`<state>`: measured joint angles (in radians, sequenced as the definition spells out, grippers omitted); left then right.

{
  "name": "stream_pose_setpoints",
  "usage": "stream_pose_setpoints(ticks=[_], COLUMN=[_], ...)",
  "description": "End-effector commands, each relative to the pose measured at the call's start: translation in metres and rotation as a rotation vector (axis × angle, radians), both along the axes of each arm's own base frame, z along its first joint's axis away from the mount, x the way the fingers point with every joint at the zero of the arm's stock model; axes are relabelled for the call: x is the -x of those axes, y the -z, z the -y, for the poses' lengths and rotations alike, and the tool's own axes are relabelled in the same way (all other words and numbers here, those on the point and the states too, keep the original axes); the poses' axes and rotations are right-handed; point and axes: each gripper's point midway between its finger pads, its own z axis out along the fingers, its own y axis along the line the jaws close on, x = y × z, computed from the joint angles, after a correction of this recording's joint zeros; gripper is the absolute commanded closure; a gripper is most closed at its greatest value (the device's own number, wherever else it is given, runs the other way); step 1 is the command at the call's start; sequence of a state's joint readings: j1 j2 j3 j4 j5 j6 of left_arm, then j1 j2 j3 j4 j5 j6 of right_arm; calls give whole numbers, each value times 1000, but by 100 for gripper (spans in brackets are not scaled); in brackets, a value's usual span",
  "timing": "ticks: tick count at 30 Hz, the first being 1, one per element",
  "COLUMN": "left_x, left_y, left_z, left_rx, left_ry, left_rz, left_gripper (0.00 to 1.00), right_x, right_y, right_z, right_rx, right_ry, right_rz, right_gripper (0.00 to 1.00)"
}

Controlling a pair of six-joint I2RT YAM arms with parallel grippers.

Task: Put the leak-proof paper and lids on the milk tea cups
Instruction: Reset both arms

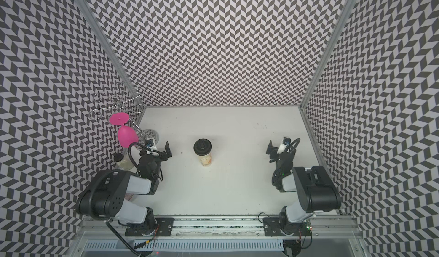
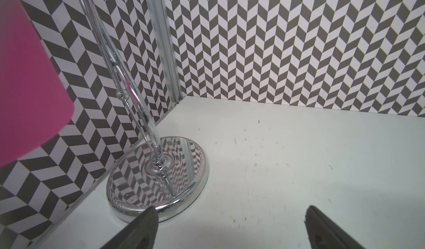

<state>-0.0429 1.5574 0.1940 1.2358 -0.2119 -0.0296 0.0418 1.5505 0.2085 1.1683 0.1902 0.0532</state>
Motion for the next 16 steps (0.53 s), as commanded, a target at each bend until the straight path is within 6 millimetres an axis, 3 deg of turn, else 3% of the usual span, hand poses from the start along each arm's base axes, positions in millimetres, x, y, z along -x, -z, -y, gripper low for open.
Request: stream_pose_setpoints(ticks=[1, 3, 6, 9, 11, 16], left_x=[-11, -8, -12, -10, -12, -12], left_y=[-25, -33, -26, -31, -28, -29], left_z=[-1, -2, -1, -2, -1, -1], left_rx=[40, 13, 27, 16, 21, 14], left_ry=[24, 11, 12, 10, 10, 1], left_rz=[74, 138, 80, 120, 89, 95], left_gripper=[0, 0, 0, 0, 0, 0], right_x=[-13, -11, -9, -6, -15, -10], right_y=[-42, -44, -54, -37, -43, -47], right_z=[-7, -4, -6, -7, -7, -9], right_rx=[19, 15, 25, 31, 30, 35], right_ry=[-41, -23, -28, -35, -28, -40], right_rz=[133, 154, 215, 150, 156, 175], right_gripper=[0, 0, 0, 0, 0, 0])
